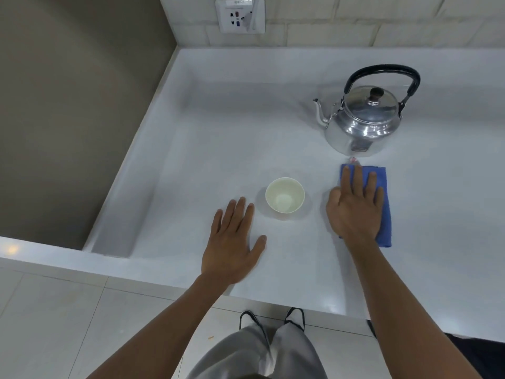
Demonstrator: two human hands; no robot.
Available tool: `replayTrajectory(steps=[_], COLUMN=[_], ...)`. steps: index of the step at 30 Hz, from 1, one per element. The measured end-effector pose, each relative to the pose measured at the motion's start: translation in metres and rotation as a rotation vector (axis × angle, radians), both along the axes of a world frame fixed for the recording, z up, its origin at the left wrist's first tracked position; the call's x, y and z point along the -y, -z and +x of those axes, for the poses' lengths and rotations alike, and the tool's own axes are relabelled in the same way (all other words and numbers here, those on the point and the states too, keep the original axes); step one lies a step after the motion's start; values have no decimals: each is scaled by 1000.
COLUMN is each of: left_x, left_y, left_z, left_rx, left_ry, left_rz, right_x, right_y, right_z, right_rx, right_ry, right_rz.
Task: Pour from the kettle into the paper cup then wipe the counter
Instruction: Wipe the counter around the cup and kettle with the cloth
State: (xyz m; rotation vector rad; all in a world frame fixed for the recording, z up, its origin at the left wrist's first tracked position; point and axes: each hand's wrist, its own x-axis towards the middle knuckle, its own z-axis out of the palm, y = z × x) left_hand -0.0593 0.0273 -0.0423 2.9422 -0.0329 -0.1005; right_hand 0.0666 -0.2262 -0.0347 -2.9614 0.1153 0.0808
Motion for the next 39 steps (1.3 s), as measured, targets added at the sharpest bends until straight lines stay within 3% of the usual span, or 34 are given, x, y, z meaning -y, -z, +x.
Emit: replayTrajectory(steps=[7, 12, 16, 22, 27, 35, 39], left_x=[-3, -9, -31, -48, -51, -49, -49], left_y=[3, 2, -1, 10, 10, 9, 9], left_z=[-1, -4, -11, -19, -20, -20, -19], left_rx=[33, 120, 154, 141, 156, 158, 160], left_ry=[16, -34, -77, -66, -63, -79, -75], left_rz=[-11, -104, -84, -83, -106, -137, -133], right_x=[-13, 14, -12, -69, -75, -29, -59], right_y=[-2, 2, -1, -4, -6, -2, -6], right_z=[-88, -93, -111, -179, -180, -127, -153], right_rx=[40, 52, 48, 12, 8, 24, 13], right_ry=[-257, -99, -80, -226, -413, -87, -188], right_rz=[-27, 24, -6, 29, 22, -41, -23])
